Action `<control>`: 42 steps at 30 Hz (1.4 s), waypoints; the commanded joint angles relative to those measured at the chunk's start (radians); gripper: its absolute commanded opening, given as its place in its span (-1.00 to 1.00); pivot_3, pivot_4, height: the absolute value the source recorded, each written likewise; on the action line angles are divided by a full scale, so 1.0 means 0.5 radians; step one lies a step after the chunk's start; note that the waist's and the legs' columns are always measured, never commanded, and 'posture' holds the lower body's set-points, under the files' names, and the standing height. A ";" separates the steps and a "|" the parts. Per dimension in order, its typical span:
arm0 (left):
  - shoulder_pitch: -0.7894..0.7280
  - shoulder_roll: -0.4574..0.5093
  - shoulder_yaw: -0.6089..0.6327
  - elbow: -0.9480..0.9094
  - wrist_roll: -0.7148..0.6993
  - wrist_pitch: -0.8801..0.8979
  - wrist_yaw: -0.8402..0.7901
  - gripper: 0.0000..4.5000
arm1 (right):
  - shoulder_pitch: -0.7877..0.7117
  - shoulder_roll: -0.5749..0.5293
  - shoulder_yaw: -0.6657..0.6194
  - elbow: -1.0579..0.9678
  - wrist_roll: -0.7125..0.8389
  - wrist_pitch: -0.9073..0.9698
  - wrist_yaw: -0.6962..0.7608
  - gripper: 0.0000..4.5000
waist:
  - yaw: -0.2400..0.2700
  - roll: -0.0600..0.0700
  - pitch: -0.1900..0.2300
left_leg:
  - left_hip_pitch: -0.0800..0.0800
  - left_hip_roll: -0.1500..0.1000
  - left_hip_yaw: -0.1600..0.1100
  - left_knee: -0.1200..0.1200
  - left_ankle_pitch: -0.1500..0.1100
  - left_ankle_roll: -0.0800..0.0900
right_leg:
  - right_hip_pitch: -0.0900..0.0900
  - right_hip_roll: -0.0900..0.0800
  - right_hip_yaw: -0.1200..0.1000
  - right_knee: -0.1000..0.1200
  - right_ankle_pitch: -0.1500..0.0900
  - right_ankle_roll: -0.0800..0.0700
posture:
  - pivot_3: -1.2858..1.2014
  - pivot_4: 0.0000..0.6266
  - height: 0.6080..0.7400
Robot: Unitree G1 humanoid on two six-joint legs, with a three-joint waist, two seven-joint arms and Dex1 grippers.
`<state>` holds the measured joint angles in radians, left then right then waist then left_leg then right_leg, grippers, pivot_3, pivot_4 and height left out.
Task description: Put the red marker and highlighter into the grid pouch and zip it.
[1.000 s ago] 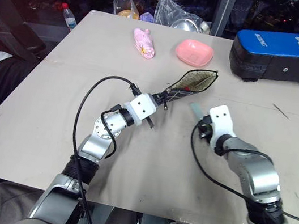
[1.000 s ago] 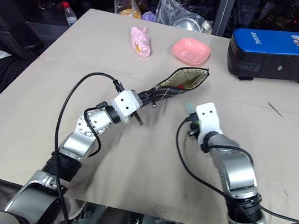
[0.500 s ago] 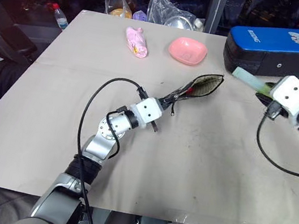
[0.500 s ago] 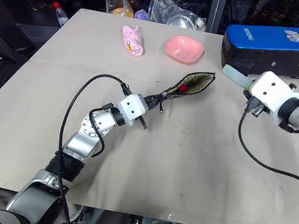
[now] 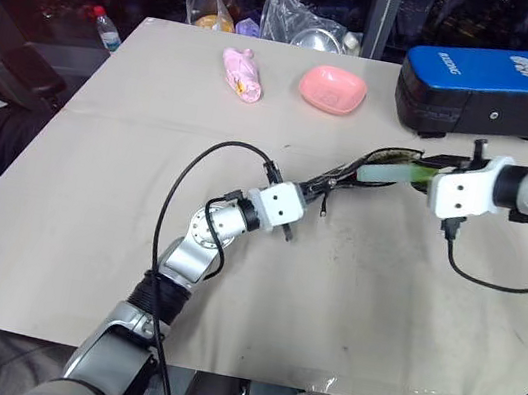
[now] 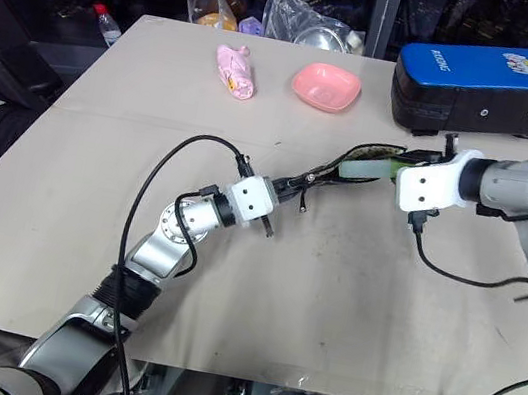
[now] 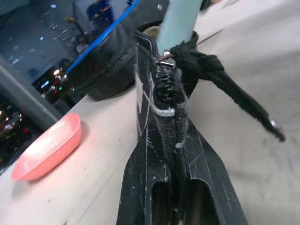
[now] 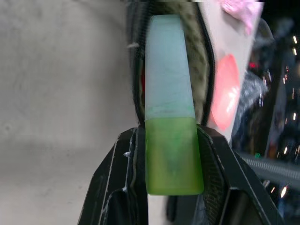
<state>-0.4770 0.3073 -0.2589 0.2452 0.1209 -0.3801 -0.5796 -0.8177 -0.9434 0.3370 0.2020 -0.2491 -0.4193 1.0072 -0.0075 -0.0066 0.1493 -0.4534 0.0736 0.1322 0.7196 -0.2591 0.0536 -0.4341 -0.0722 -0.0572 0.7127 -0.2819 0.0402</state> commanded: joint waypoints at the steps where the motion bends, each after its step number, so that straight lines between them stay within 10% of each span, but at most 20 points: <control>1: -0.054 -0.004 -0.017 -0.110 -0.008 -0.055 -0.028 -1.00 | -0.104 0.089 0.021 0.088 -0.044 -0.210 -0.002 -0.63 | 0.000 0.000 0.000 | 0.000 0.000 0.000 0.000 0.000 0.000 | 0.000 0.000 0.000 0.000 0.000 0.000 | 0.03 -0.52 0.21; 7: -0.061 -0.012 -0.026 -0.129 -0.015 -0.027 -0.032 -1.00 | -0.193 0.279 0.049 0.261 -0.044 -0.379 -0.019 -0.63 | 0.003 0.000 0.000 | 0.000 0.000 0.001 0.000 0.000 -0.001 | 0.000 0.000 0.000 0.001 0.000 0.000 | 0.03 -0.52 0.21; 15: -0.038 -0.048 -0.001 -0.117 -0.019 0.017 0.024 -1.00 | -0.157 0.268 -0.214 0.225 0.261 -0.025 0.022 0.97 | 0.012 0.001 0.000 | 0.000 0.000 0.001 0.001 0.000 -0.001 | 0.000 -0.001 0.000 0.002 0.000 0.000 | 0.03 -0.52 0.21; 28: -0.075 -0.067 -0.035 -0.030 -0.049 -0.007 -0.046 -1.00 | 0.782 0.444 -1.145 -1.472 2.031 3.086 -0.542 0.97 | 0.043 -0.001 -0.001 | -0.001 0.001 -0.020 0.001 0.000 0.001 | 0.005 -0.004 -0.005 0.001 0.001 -0.002 | 0.03 -0.52 0.21; 42: -0.097 -0.048 -0.103 0.105 0.008 -0.140 -0.134 -1.00 | 0.771 1.462 -1.283 -1.465 2.231 3.656 -1.550 0.97 | 0.041 -0.002 -0.002 | -0.002 -0.001 -0.023 0.000 0.000 0.001 | 0.005 -0.001 -0.006 0.001 0.001 -0.001 | 0.03 -0.52 0.21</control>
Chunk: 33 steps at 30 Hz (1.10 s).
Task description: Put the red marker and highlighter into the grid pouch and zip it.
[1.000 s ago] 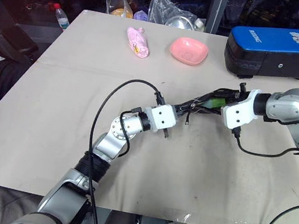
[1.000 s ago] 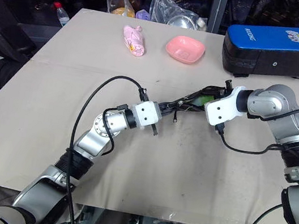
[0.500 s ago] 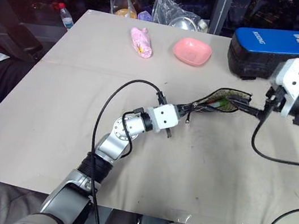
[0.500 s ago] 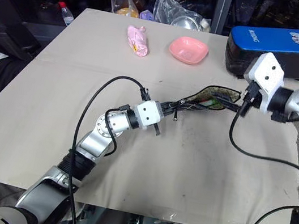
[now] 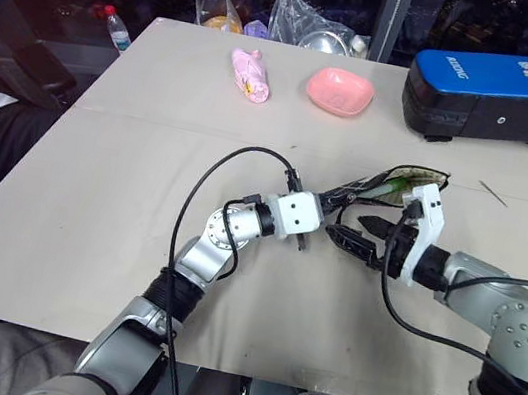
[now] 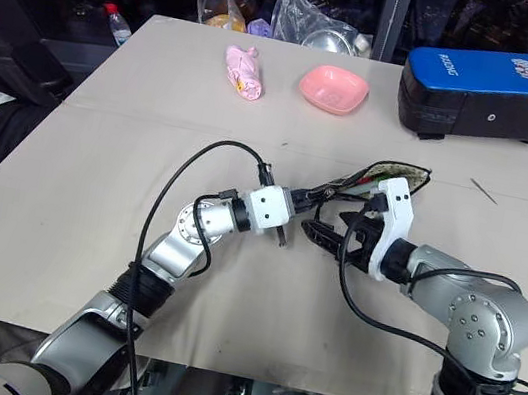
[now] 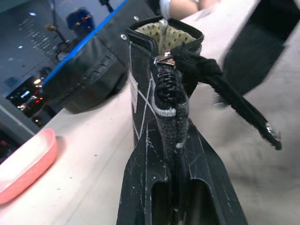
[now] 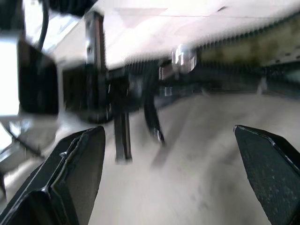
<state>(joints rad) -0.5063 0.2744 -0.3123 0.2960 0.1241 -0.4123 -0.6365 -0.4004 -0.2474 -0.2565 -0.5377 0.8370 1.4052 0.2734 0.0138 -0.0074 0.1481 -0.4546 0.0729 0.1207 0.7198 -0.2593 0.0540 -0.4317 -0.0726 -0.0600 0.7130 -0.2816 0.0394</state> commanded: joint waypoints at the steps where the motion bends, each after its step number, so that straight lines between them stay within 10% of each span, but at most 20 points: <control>1: -0.043 0.028 -0.002 0.017 0.005 -0.086 -0.029 -1.00 | -0.082 0.094 -0.115 0.029 0.077 0.011 -0.096 0.97 | -0.003 0.000 0.000 | 0.000 0.000 0.000 0.000 0.000 0.000 | 0.000 0.000 0.000 0.000 0.000 0.000 | 0.03 -0.52 0.21; 4: -0.054 0.048 -0.006 0.062 0.003 -0.120 -0.055 -1.00 | -0.114 0.138 -0.140 0.054 0.113 0.017 -0.129 0.97 | -0.005 0.000 0.000 | 0.000 0.000 0.000 0.000 0.000 0.000 | 0.000 0.002 0.000 0.000 0.000 0.000 | 0.03 -0.52 0.21; 14: -0.100 0.071 0.029 0.136 -0.021 -0.137 -0.082 -1.00 | -0.032 0.122 -0.110 0.040 0.204 -0.036 -0.141 -0.94 | -0.006 0.000 0.000 | 0.000 0.000 -0.001 -0.001 0.000 0.001 | 0.000 0.002 0.000 0.000 0.000 0.000 | 0.03 -0.52 0.21; 33: -0.009 0.166 0.125 0.161 -0.033 -0.166 0.016 -1.00 | 0.115 -0.237 -0.269 0.118 -0.040 -0.317 -0.298 -0.98 | -0.012 0.000 0.000 | 0.001 0.001 -0.001 -0.003 -0.001 0.002 | -0.001 0.002 0.000 -0.001 0.000 0.000 | 0.03 -0.52 0.21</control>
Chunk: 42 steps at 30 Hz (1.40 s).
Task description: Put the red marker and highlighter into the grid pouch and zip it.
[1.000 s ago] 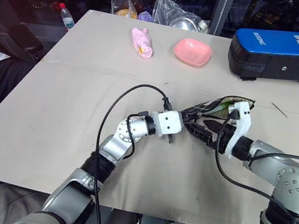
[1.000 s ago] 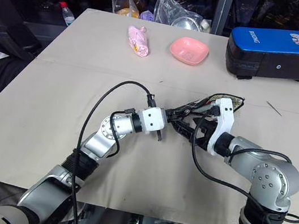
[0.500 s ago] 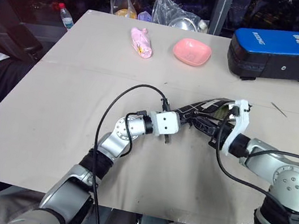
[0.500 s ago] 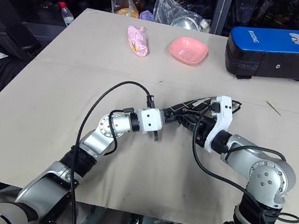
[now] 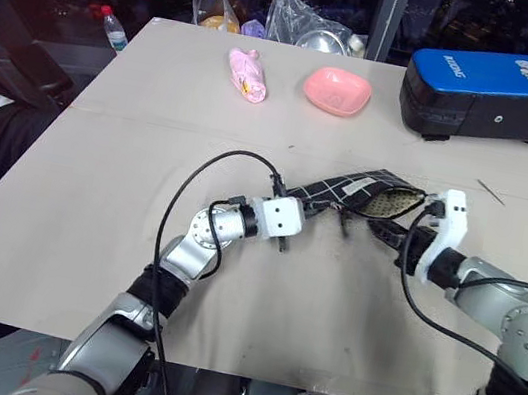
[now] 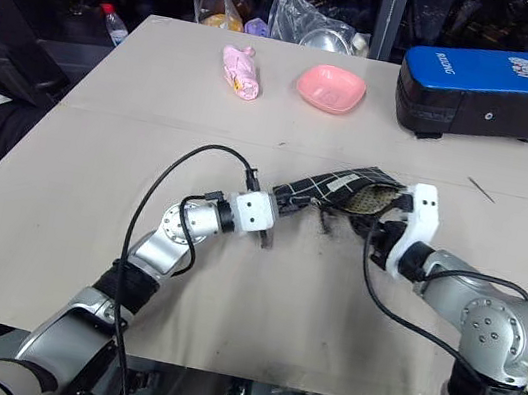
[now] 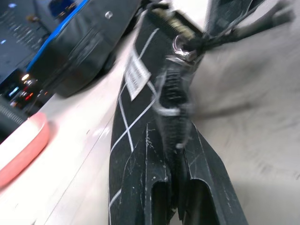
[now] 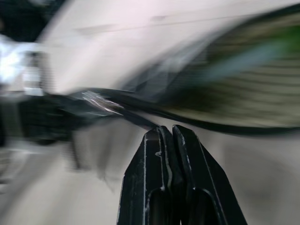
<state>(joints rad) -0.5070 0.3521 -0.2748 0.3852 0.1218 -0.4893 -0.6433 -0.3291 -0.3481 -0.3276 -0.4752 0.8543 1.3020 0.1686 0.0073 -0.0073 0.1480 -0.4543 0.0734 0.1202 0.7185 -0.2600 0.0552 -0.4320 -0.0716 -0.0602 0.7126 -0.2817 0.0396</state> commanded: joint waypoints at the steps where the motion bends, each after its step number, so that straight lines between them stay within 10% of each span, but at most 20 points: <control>1: -0.001 0.015 0.054 -0.026 -0.033 -0.015 0.025 -1.00 | -0.033 -0.040 -0.158 0.009 -0.110 -0.139 -0.129 -0.98 | 0.001 0.000 0.000 | 0.000 0.000 0.000 0.000 0.000 0.000 | 0.000 0.000 0.000 0.000 0.000 0.000 | 0.03 -0.52 0.21; 11: 0.005 -0.033 0.045 -0.066 -0.036 0.025 0.022 -1.00 | -0.028 -0.068 -0.004 -0.112 0.013 -0.085 -0.023 -0.98 | -0.006 0.000 0.000 | 0.000 0.000 0.001 -0.001 0.001 -0.002 | 0.000 0.001 0.001 0.000 0.000 0.000 | 0.03 -0.52 0.21; 17: 0.033 -0.060 0.032 -0.109 -0.020 0.042 0.019 -1.00 | -0.063 0.061 0.253 -0.132 0.025 -0.096 -0.032 -0.05 | -0.017 0.000 0.000 | 0.000 0.000 -0.001 -0.001 0.000 0.000 | 0.000 0.000 -0.001 0.000 0.000 0.000 | 0.03 -0.52 0.21; 37: 0.092 -0.062 0.026 -0.225 0.017 0.072 0.033 -1.00 | -0.203 0.235 0.488 0.122 -0.069 -0.300 0.041 -0.05 | -0.029 0.000 0.000 | -0.001 0.000 -0.001 -0.001 0.001 -0.001 | 0.000 0.000 -0.001 -0.001 0.000 0.000 | 0.03 -0.52 0.21; 42: 0.102 -0.065 0.024 -0.220 0.015 0.074 0.031 -1.00 | -0.194 0.258 0.473 0.119 -0.069 -0.322 0.039 -0.87 | -0.031 0.000 0.000 | -0.001 0.000 -0.001 -0.001 0.001 -0.002 | 0.000 0.000 -0.001 -0.001 0.000 0.000 | 0.03 -0.52 0.21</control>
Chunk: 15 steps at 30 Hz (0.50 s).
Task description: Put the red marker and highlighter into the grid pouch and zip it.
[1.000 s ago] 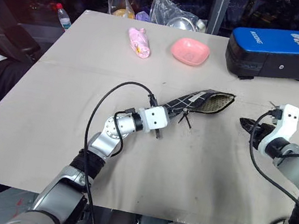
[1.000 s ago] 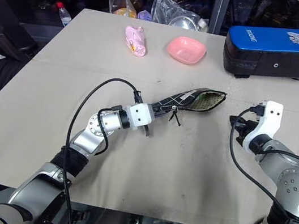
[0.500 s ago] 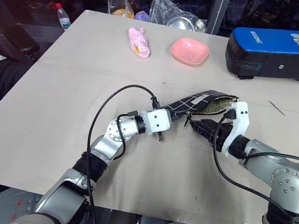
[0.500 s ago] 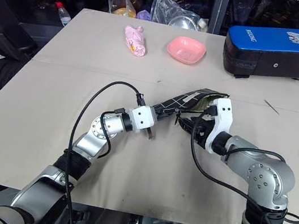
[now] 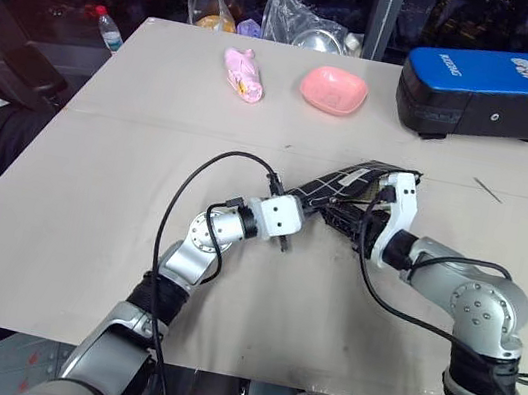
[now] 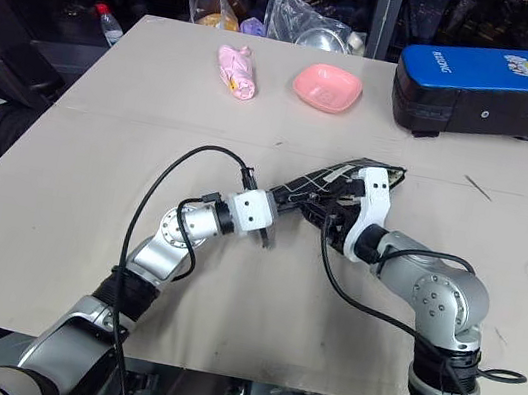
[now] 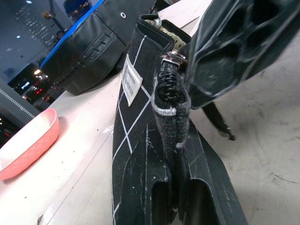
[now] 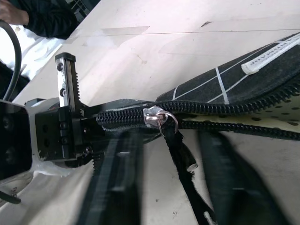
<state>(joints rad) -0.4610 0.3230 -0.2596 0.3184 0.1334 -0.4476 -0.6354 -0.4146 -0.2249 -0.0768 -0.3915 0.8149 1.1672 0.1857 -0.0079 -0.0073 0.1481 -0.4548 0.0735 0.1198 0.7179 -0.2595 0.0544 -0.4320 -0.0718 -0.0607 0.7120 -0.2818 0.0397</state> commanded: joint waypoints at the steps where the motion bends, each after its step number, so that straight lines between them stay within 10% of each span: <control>1: 0.009 -0.007 -0.006 -0.083 -0.008 -0.010 0.014 -1.00 | -0.021 0.011 -0.029 -0.050 0.010 -0.053 0.006 -0.95 | -0.001 0.000 0.000 | 0.000 0.000 0.000 0.000 0.000 0.000 | 0.000 0.000 0.000 0.000 0.000 0.000 | 0.03 -0.52 0.21; 15: 0.011 0.027 0.025 -0.031 -0.007 -0.037 0.029 -1.00 | 0.003 -0.192 -0.333 0.069 -0.105 -0.141 -0.072 -0.95 | -0.002 0.000 0.000 | 0.000 0.000 0.000 0.000 0.000 0.000 | 0.000 0.000 0.000 0.000 0.000 0.000 | 0.03 -0.52 0.21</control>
<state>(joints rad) -0.4587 0.3250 -0.2595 0.3192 0.1332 -0.4502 -0.6330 -0.4097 -0.3035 -0.1821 -0.3488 0.7821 1.1387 0.1649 -0.0091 -0.0073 0.1481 -0.4548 0.0734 0.1200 0.7178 -0.2596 0.0545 -0.4320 -0.0718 -0.0607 0.7120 -0.2818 0.0397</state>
